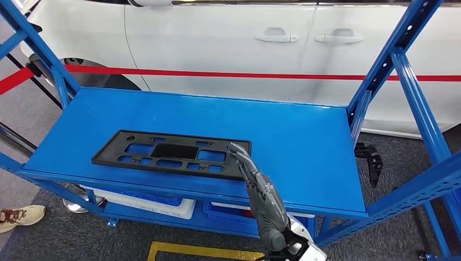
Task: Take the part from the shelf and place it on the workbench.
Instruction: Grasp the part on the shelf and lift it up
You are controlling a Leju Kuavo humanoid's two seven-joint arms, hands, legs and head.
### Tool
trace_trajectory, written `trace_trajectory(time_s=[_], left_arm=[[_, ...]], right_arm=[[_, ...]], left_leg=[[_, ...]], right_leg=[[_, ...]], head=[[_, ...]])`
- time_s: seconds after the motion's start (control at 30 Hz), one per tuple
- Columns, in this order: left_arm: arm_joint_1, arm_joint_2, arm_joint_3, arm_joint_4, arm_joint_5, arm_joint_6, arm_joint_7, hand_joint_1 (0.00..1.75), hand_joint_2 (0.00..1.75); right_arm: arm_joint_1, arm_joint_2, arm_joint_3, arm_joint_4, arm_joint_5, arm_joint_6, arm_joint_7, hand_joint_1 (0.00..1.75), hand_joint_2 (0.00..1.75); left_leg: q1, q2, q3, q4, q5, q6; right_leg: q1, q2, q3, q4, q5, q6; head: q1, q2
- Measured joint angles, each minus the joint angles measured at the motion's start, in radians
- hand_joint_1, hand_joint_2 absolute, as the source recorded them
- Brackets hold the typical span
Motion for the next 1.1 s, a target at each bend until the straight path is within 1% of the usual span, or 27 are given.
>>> trace_trajectory(time_s=[0.03,0.07,0.1,0.13,0.2,0.23,0.27,0.3,0.33,0.4,0.43,0.47,0.53,0.57,0.6,0.63,0.67,0.73,0.77,0.83,0.87,0.93,0.97,1.0,1.03,1.07,1.1], left_arm=[[0.001,0.000,0.000,0.000,0.000,-0.001,0.000,0.00,0.00],[0.002,0.000,0.000,0.000,-0.001,-0.002,0.000,0.00,0.00],[0.003,0.000,-0.001,0.000,-0.001,-0.002,0.000,0.00,0.00],[0.004,0.001,-0.001,0.000,-0.001,-0.003,0.000,0.00,0.00],[0.004,0.002,-0.001,0.000,-0.001,-0.004,0.000,0.00,0.00],[0.003,0.003,-0.001,0.000,-0.001,-0.005,-0.001,0.00,0.00],[0.003,0.004,-0.001,0.000,-0.001,-0.006,-0.001,0.00,0.00],[0.002,0.006,-0.001,0.000,-0.001,-0.006,-0.002,0.00,0.00],[0.002,0.006,-0.001,0.000,-0.001,-0.006,-0.002,0.00,0.00],[0.003,0.006,-0.001,0.000,0.000,-0.006,-0.002,0.00,0.00],[0.004,0.006,-0.001,0.000,0.000,-0.006,-0.002,0.00,0.00],[0.003,0.006,-0.001,0.000,0.000,-0.006,-0.003,0.00,0.00],[0.002,0.006,-0.001,0.000,0.000,-0.006,-0.003,0.00,0.00],[0.002,0.006,-0.001,0.000,0.000,-0.006,-0.003,0.00,0.00],[0.002,0.006,-0.001,0.000,0.000,-0.006,-0.003,0.00,0.00],[0.003,0.006,-0.001,0.000,0.000,-0.006,-0.003,0.00,0.00],[0.003,0.006,-0.001,0.000,0.001,-0.006,-0.003,0.00,0.00],[0.003,0.005,-0.001,0.000,0.000,-0.006,-0.003,0.00,0.00],[0.003,0.005,-0.001,0.000,0.000,-0.006,-0.003,0.00,0.00],[0.002,0.004,-0.001,0.000,0.000,-0.005,-0.004,0.00,0.00],[0.002,0.004,-0.001,0.000,0.000,-0.004,-0.004,0.00,0.00],[0.001,0.005,-0.001,0.000,0.000,-0.002,-0.005,0.00,0.00],[0.001,0.005,-0.001,0.000,0.000,-0.001,-0.005,0.00,0.00],[0.000,0.006,-0.001,0.000,0.000,0.001,-0.005,0.00,0.00],[0.000,0.006,-0.001,0.000,-0.001,0.002,-0.005,0.00,0.00],[0.001,0.005,-0.001,0.000,-0.002,0.002,-0.005,0.00,0.00],[0.002,0.005,-0.001,0.000,-0.004,0.003,-0.005,0.00,0.00]], right_arm=[[0.000,0.000,0.001,0.001,0.000,-0.001,0.000,0.00,0.00],[0.000,-0.001,0.003,0.002,0.000,-0.002,0.000,0.00,0.00],[0.000,-0.001,0.004,0.003,0.000,-0.004,0.000,0.00,0.00],[0.001,-0.001,0.005,0.005,0.000,-0.006,0.000,0.00,0.00],[0.000,-0.001,0.006,0.006,0.002,-0.011,0.000,0.00,0.00],[0.000,-0.001,0.006,0.007,0.002,-0.013,0.000,0.00,0.00],[0.000,-0.001,0.006,0.007,0.003,-0.014,0.000,0.00,0.00],[0.000,-0.001,0.006,0.008,0.004,-0.014,0.000,0.00,0.00],[0.000,-0.001,0.006,0.009,0.005,-0.013,0.000,0.00,0.00],[0.000,-0.001,0.006,0.009,0.007,-0.012,0.000,0.00,0.00],[0.000,-0.001,0.006,0.009,0.008,-0.011,0.000,0.00,0.00],[-0.001,-0.001,0.006,0.010,0.008,-0.011,0.000,0.00,0.00],[0.001,-0.001,0.007,0.013,0.009,-0.011,0.000,0.00,0.00],[0.002,-0.002,0.007,0.016,0.009,-0.011,0.000,0.00,0.00],[0.003,-0.002,0.007,0.018,0.010,-0.011,0.000,0.00,0.00],[0.003,-0.002,0.007,0.021,0.011,-0.010,0.000,0.00,0.00],[0.003,-0.002,0.007,0.023,0.012,-0.010,0.000,0.00,0.00],[0.002,-0.002,0.007,0.026,0.015,-0.011,0.000,0.00,0.00],[0.001,-0.002,0.007,0.027,0.017,-0.011,0.000,0.00,0.00],[0.000,-0.002,0.007,0.033,0.024,-0.010,0.000,0.00,0.00],[-0.001,-0.002,0.007,0.037,0.027,-0.009,0.001,0.00,0.00],[-0.003,0.000,0.007,0.047,0.035,-0.003,0.014,0.00,0.00],[-0.006,0.003,0.008,0.054,0.043,0.002,0.028,0.00,0.00],[-0.011,0.007,0.009,0.063,0.054,0.009,0.047,0.00,0.44],[-0.017,0.011,0.012,0.075,0.067,0.015,0.069,0.00,0.87],[-0.024,0.016,0.016,0.092,0.081,0.022,0.090,0.00,1.31],[-0.031,0.021,0.021,0.112,0.095,0.030,0.109,0.00,1.75]], left_leg=[[0.000,0.000,-0.038,0.070,-0.025,-0.002],[0.000,0.000,-0.070,0.124,-0.037,-0.003],[0.000,0.000,-0.087,0.144,-0.029,-0.002],[0.000,0.000,-0.083,0.122,-0.001,0.001],[-0.003,0.000,-0.032,-0.005,0.077,0.013],[-0.006,0.001,-0.005,-0.068,0.101,0.020],[-0.010,0.001,0.013,-0.110,0.113,0.026],[-0.013,0.001,0.021,-0.129,0.112,0.031],[-0.016,0.000,0.022,-0.133,0.110,0.034],[-0.012,0.000,0.030,-0.145,0.115,0.043],[-0.009,0.000,0.035,-0.154,0.117,0.049],[-0.006,0.001,0.041,-0.161,0.120,0.053],[-0.006,0.002,0.044,-0.163,0.118,0.059],[-0.006,0.002,0.045,-0.163,0.116,0.060],[-0.006,0.001,0.046,-0.162,0.114,0.060],[-0.006,0.000,0.049,-0.162,0.112,0.059],[-0.005,0.000,0.052,-0.161,0.109,0.057],[-0.004,-0.002,0.059,-0.158,0.103,0.052],[-0.006,-0.003,0.060,-0.154,0.098,0.048],[-0.010,-0.003,0.059,-0.149,0.091,0.038],[-0.011,-0.003,0.059,-0.148,0.089,0.033],[-0.008,-0.002,0.061,-0.146,0.083,0.021],[-0.007,-0.002,0.056,-0.130,0.071,0.016],[-0.005,-0.001,0.042,-0.095,0.050,0.011],[-0.003,0.000,0.016,-0.040,0.021,0.007],[-0.002,0.000,-0.020,0.030,-0.010,0.003],[0.000,0.000,-0.054,0.095,-0.032,0.000]], right_leg=[[0.001,-0.001,0.002,0.000,-0.002,-0.003],[0.003,-0.001,0.004,0.001,-0.004,-0.005],[0.004,-0.001,0.007,0.001,-0.006,-0.006],[0.005,0.000,0.011,0.001,-0.009,-0.006],[0.006,0.001,0.023,0.000,-0.016,-0.003],[0.008,0.001,0.026,0.001,-0.019,0.000],[0.008,0.000,0.028,0.001,-0.021,0.004],[0.008,0.000,0.028,0.000,-0.023,0.009],[0.008,-0.001,0.028,-0.002,-0.023,0.015],[0.008,-0.001,0.030,-0.001,-0.027,0.026],[0.009,-0.001,0.024,0.016,-0.039,0.031],[0.010,0.000,0.007,0.054,-0.061,0.035],[0.007,0.000,-0.057,0.178,-0.120,0.039],[0.006,0.000,-0.090,0.236,-0.137,0.042],[0.004,0.000,-0.110,0.265,-0.138,0.044],[0.002,0.000,-0.110,0.255,-0.116,0.045],[0.001,0.000,-0.096,0.218,-0.084,0.045],[0.000,0.000,-0.045,0.104,-0.018,0.042],[0.001,0.000,-0.024,0.057,-0.004,0.039],[0.004,0.001,0.000,0.002,0.006,0.031],[0.007,0.002,0.001,-0.002,0.002,0.026],[0.005,0.003,0.005,-0.006,0.003,0.014],[0.004,0.003,0.008,-0.010,0.004,0.009],[0.002,0.002,0.012,-0.013,0.004,0.004],[0.001,0.000,0.015,-0.015,0.004,0.000],[0.002,0.000,0.015,-0.015,0.002,-0.003],[0.003,0.000,0.016,-0.014,0.001,-0.004]], head=[[0.000,0.000],[0.000,0.000],[0.000,0.000],[0.000,0.000],[0.000,0.000],[0.000,0.000],[0.001,0.000],[0.001,0.000],[0.001,0.000],[0.001,0.000],[0.002,0.000],[0.003,0.000],[0.004,0.000],[0.003,0.000],[0.003,0.000],[0.003,0.000],[0.003,0.000],[0.004,0.000],[0.004,0.000],[0.003,0.000],[0.002,0.000],[0.002,0.000],[0.001,0.000],[0.001,0.000],[0.000,0.000],[0.000,0.000],[0.000,0.000]])
